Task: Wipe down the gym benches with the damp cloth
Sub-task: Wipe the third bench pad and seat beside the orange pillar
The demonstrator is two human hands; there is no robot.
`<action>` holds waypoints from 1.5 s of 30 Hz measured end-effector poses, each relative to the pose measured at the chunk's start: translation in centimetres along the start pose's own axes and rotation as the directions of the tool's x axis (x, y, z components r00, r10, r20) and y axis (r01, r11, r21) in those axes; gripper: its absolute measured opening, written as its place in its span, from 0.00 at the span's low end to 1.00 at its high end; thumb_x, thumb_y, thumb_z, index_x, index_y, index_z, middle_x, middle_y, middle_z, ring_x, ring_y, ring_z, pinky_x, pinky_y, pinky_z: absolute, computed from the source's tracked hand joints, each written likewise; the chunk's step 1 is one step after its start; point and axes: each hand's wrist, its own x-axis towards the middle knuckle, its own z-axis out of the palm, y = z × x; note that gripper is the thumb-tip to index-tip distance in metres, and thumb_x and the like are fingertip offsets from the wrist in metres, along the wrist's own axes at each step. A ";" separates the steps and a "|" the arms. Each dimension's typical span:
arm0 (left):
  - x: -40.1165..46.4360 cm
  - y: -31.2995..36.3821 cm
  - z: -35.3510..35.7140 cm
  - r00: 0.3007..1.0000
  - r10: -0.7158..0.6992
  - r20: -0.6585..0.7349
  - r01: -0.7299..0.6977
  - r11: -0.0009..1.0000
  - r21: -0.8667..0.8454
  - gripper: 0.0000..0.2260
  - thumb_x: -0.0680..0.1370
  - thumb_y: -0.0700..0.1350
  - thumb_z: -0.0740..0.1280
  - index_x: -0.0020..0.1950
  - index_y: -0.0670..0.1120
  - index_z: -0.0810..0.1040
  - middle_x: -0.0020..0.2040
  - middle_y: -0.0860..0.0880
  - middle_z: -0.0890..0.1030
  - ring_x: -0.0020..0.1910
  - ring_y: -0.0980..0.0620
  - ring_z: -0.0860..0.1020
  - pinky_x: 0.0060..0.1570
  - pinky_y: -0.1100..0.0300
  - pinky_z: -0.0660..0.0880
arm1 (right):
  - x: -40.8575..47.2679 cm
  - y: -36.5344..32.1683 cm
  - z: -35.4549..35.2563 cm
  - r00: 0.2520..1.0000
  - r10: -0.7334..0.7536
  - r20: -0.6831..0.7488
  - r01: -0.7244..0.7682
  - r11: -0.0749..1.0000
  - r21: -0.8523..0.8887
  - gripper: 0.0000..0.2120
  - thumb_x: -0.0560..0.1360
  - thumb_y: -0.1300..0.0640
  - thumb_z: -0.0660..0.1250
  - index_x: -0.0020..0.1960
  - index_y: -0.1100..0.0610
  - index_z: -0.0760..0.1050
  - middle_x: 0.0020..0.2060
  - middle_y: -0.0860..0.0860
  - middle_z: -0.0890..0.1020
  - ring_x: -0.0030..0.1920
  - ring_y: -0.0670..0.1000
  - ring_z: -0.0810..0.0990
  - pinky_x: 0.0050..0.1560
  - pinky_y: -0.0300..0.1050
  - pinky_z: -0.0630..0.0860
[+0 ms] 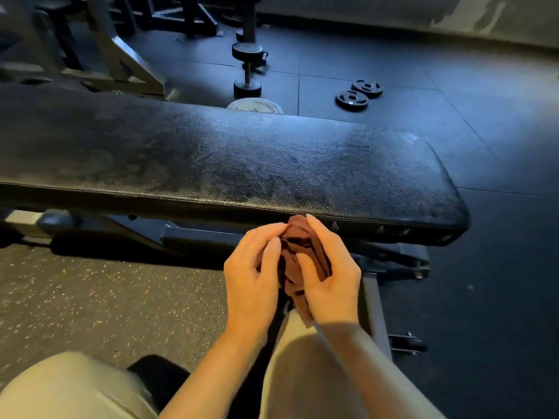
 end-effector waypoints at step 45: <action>5.2 -5.4 -3.2 0.858 0.388 0.337 -0.510 0.565 0.649 0.38 0.64 0.30 0.68 0.74 0.44 0.68 0.72 0.43 0.68 0.71 0.42 0.64 0.74 0.45 0.46 | 1.0 3.0 -5.2 0.970 -0.237 -0.050 0.106 0.602 -0.791 0.09 0.69 0.67 0.67 0.46 0.56 0.80 0.53 0.48 0.72 0.49 0.53 0.77 0.37 0.48 0.78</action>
